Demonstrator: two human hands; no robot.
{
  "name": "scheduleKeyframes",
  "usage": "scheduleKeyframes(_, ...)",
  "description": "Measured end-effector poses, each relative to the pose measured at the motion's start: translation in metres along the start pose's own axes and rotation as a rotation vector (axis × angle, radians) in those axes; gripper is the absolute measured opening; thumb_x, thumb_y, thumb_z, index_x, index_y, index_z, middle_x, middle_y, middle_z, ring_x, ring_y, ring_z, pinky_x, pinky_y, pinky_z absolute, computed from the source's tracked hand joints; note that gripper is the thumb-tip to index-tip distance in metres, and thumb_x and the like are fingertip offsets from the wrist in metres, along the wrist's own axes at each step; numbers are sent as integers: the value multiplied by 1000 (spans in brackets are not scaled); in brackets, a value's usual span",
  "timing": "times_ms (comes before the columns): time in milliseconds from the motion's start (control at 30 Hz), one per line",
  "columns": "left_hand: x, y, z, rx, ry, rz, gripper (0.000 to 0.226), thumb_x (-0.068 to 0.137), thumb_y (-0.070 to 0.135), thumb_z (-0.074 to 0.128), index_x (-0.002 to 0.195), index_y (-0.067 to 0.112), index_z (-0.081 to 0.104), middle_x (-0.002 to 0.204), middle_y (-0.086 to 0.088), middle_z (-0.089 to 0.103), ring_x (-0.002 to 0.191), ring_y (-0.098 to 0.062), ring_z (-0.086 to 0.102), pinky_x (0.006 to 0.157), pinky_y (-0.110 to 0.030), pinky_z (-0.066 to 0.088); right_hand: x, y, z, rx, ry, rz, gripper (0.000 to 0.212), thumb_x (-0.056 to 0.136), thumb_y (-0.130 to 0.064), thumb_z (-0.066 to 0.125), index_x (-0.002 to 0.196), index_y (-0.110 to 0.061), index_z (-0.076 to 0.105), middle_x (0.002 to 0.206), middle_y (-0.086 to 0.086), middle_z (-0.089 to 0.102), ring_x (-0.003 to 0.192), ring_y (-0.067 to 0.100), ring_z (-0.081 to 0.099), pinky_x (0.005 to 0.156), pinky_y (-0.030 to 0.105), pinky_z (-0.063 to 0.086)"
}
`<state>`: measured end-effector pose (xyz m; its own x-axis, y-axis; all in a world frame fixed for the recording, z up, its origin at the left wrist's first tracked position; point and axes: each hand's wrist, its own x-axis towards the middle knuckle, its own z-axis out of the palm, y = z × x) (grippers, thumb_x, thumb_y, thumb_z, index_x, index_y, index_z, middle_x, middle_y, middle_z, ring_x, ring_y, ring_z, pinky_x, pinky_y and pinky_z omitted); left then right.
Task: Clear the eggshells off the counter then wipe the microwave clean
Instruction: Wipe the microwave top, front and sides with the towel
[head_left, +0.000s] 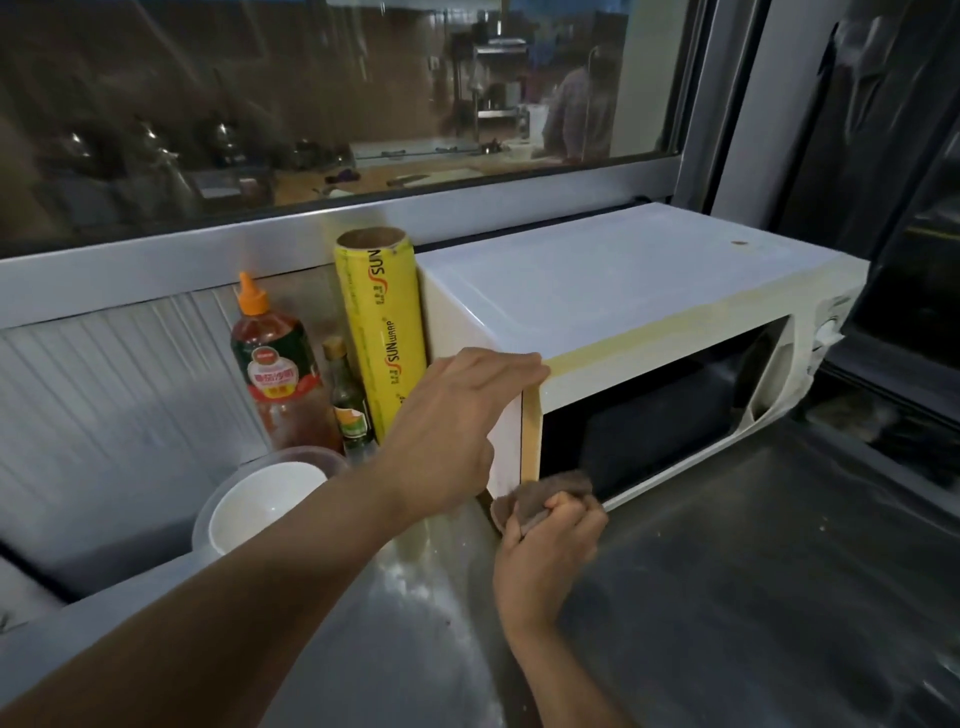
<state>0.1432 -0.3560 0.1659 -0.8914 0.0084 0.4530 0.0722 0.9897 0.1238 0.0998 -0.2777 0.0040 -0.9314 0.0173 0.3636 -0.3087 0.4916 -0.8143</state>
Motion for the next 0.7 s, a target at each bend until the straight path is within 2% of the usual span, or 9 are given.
scheduleKeyframes(100, -3, 1, 3, 1, 22, -7, 88, 51, -11, 48, 135, 15, 48, 140, 1, 49, 126, -22, 45, 103, -40, 38, -12, 28, 5, -66, -72, 74, 26, 71, 2, 68, 92, 0, 53, 106, 18, 48, 92, 37, 53, 75, 41, 43)
scheduleKeyframes(200, -3, 2, 5, 0, 24, -22, 88, 51, -12, 49, 135, 14, 48, 140, 1, 48, 125, -22, 45, 104, -39, 37, -11, 41, 5, -91, -190, 71, 26, 76, -6, 60, 101, -7, 50, 106, 8, 38, 93, 25, 45, 75, 31, 34)
scheduleKeyframes(300, -2, 5, 4, 22, 17, -38, 87, 51, -12, 50, 134, 14, 48, 140, 1, 48, 125, -22, 45, 104, -39, 37, -9, 37, -3, -114, -175, 7, 20, 73, 2, 60, 90, -7, 52, 97, 8, 47, 85, 27, 50, 68, 33, 43)
scheduleKeyframes(333, -3, 6, 3, 38, 11, -45, 86, 52, -11, 50, 135, 14, 48, 141, 2, 47, 126, -22, 44, 104, -39, 37, -6, 37, -9, -87, -154, 15, 18, 74, 2, 59, 86, -8, 52, 94, 5, 49, 83, 28, 52, 65, 30, 43)
scheduleKeyframes(433, -2, 12, 0, 84, -6, -59, 83, 55, -8, 51, 134, 15, 48, 140, 2, 48, 125, -21, 44, 103, -37, 37, 2, 50, -31, -137, -265, -1, 20, 76, -4, 61, 90, -15, 52, 96, 0, 47, 85, 22, 51, 67, 22, 40)
scheduleKeyframes(500, 1, 17, -2, 113, -11, -60, 78, 56, -5, 52, 132, 14, 51, 137, 0, 52, 123, -23, 46, 101, -38, 39, 12, 57, -45, -25, -231, 34, 21, 79, -1, 60, 82, -20, 50, 88, -2, 49, 84, 20, 50, 68, 17, 36)
scheduleKeyframes(533, 3, 20, -3, 122, -8, -65, 75, 56, -3, 52, 130, 13, 52, 135, -1, 53, 122, -24, 46, 100, -38, 40, 17, 57, -50, 10, -200, 23, 22, 78, 0, 61, 82, -19, 50, 88, -1, 49, 87, 20, 48, 72, 20, 33)
scheduleKeyframes(633, 6, 27, -4, 124, 16, -86, 70, 57, -1, 54, 126, 12, 55, 131, -1, 55, 121, -25, 47, 100, -36, 39, 22, 41, -55, 45, -115, 17, 24, 74, -7, 72, 95, -9, 59, 109, 7, 48, 100, 24, 43, 85, 37, 37)
scheduleKeyframes(700, 8, 32, -3, 125, 36, -85, 68, 59, -1, 57, 125, 12, 56, 130, -1, 56, 120, -25, 48, 100, -35, 38, 18, 22, -51, 89, -97, 91, 24, 76, -13, 73, 97, -10, 61, 111, 7, 43, 102, 27, 47, 86, 35, 38)
